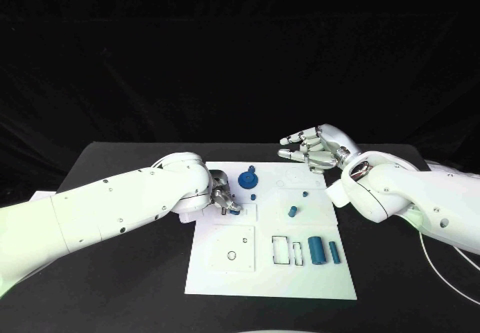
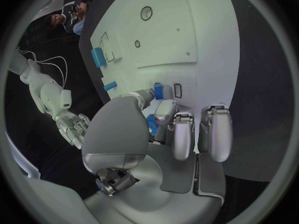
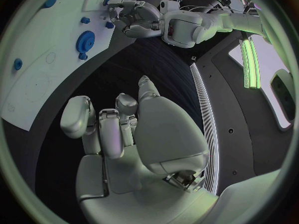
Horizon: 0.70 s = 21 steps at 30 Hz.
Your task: Assemble the parts on the task board
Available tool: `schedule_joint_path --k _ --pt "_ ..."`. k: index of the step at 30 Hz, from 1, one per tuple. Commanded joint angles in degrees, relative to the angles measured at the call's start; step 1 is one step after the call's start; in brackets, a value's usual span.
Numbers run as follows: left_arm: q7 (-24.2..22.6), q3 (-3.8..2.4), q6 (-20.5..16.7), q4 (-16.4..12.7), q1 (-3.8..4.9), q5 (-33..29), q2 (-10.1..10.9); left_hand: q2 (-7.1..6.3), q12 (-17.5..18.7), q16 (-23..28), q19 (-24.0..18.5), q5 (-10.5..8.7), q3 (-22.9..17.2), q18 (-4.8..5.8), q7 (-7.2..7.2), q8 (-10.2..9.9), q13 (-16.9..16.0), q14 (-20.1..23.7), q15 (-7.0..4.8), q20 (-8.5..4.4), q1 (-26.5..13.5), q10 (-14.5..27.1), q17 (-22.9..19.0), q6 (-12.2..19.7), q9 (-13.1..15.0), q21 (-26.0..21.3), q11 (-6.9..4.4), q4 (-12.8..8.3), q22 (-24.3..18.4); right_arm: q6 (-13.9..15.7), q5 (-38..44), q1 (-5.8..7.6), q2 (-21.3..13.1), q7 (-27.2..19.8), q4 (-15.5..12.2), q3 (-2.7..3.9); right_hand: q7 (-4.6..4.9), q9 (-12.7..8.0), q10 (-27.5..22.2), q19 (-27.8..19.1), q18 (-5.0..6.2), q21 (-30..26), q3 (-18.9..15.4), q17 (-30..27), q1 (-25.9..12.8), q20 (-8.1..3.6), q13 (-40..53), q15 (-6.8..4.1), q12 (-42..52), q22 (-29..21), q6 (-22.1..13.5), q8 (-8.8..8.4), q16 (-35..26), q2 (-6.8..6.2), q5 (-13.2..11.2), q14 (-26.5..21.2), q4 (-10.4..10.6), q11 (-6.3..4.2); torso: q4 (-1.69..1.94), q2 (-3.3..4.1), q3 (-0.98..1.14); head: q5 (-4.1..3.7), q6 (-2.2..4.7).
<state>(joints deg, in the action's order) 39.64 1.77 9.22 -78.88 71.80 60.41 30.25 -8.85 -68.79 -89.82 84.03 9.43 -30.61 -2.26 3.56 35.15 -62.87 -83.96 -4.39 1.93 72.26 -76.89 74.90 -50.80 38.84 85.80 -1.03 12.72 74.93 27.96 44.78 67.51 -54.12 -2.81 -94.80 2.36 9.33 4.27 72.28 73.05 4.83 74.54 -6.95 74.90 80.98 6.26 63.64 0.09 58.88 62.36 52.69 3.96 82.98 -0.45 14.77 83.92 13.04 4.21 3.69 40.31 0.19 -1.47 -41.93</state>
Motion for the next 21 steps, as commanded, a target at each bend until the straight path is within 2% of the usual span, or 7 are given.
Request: schedule_joint_path --k 1,4,10,14,21 --pt "3.54 0.17 1.76 0.31 -0.21 0.46 -0.33 0.0 -0.09 -0.18 1.3 0.36 -10.6 0.33 -0.38 0.26 -0.22 -6.04 0.12 0.23 -0.9 -0.51 15.1 -0.28 -0.02 -0.22 -0.07 -10.15 7.38 -0.78 0.45 -0.05 0.06 -0.24 -0.05 0.0 -0.13 0.09 -0.21 -0.31 1.02 -0.25 -0.38 2.1 -0.18 -0.17 -0.18 -0.27 -0.35 -0.16 0.42 0.24 -0.4 0.58 0.27 3.18 -0.03 -0.1 -0.03 0.02 0.02 0.02 -0.06" --pt "3.58 0.19 2.0 0.65 -0.21 0.08 -0.62 -0.02 -0.35 -0.18 1.38 0.35 -10.42 0.36 -0.66 0.42 -0.47 -6.04 0.05 0.2 -2.19 -0.81 15.1 -0.65 0.18 -0.17 -0.23 -9.75 7.51 -0.79 0.45 -0.05 0.07 -0.22 -0.07 0.0 -0.13 0.09 -0.21 -0.31 1.02 -0.25 -0.38 2.1 -0.18 -0.17 -0.18 -0.27 -0.35 -0.16 0.42 0.24 -0.4 0.58 0.27 3.18 -0.03 -0.1 -0.02 0.01 0.05 0.02 -0.07" --pt "3.75 0.31 3.05 1.55 -0.21 -0.7 -1.23 0.28 -0.89 -0.18 1.54 0.19 -8.53 0.41 -1.35 0.34 -1.06 -6.04 -0.36 -0.11 -6.73 -1.22 15.1 -1.9 0.22 -0.08 -0.72 -7.35 7.75 -0.82 0.45 -0.05 0.05 -0.18 -0.14 0.0 -0.13 0.09 -0.21 -0.31 1.02 -0.25 -0.38 2.1 -0.18 -0.17 -0.18 -0.27 -0.35 -0.16 0.42 0.24 -0.4 0.58 0.27 3.18 -0.03 -0.1 -0.03 0.02 0.1 0.0 -0.17" --pt "3.83 0.36 4.04 2.33 -0.21 -0.8 -1.78 0.64 -0.9 -0.18 1.51 0.08 -6.7 0.4 -1.25 -0.86 -1.03 -6.04 -0.4 -0.23 -9.6 -1.16 15.1 -2.25 -0.67 -0.15 -0.68 -5.57 7.71 -0.9 0.49 -0.05 0.06 -0.12 -0.17 0.0 -0.13 0.09 -0.19 -0.29 1.02 -0.24 -0.4 2.14 -0.18 -0.17 -0.16 -0.27 -0.33 -0.13 0.43 0.24 -0.37 0.58 0.28 3.19 -0.03 -0.1 -0.04 0.01 0.08 -0.05 -0.15" --pt "3.91 0.39 5.3 3.22 -0.2 -0.86 -2.49 1.48 -1.2 -0.18 1.56 0.15 -5.51 0.42 -1.37 -2.07 -1.45 -6.04 -0.49 -0.3 -10.65 -1.33 15.1 -3.51 -1.97 -0.15 -0.77 -5.12 7.79 -0.99 0.53 -0.05 0.11 -0.09 -0.15 0.0 -0.13 0.09 -0.17 -0.27 1.01 -0.23 -0.42 2.2 -0.19 -0.17 -0.14 -0.27 -0.29 -0.1 0.44 0.24 -0.34 0.58 0.29 3.21 -0.03 -0.1 -0.1 -0.01 0.1 -0.02 -0.25"
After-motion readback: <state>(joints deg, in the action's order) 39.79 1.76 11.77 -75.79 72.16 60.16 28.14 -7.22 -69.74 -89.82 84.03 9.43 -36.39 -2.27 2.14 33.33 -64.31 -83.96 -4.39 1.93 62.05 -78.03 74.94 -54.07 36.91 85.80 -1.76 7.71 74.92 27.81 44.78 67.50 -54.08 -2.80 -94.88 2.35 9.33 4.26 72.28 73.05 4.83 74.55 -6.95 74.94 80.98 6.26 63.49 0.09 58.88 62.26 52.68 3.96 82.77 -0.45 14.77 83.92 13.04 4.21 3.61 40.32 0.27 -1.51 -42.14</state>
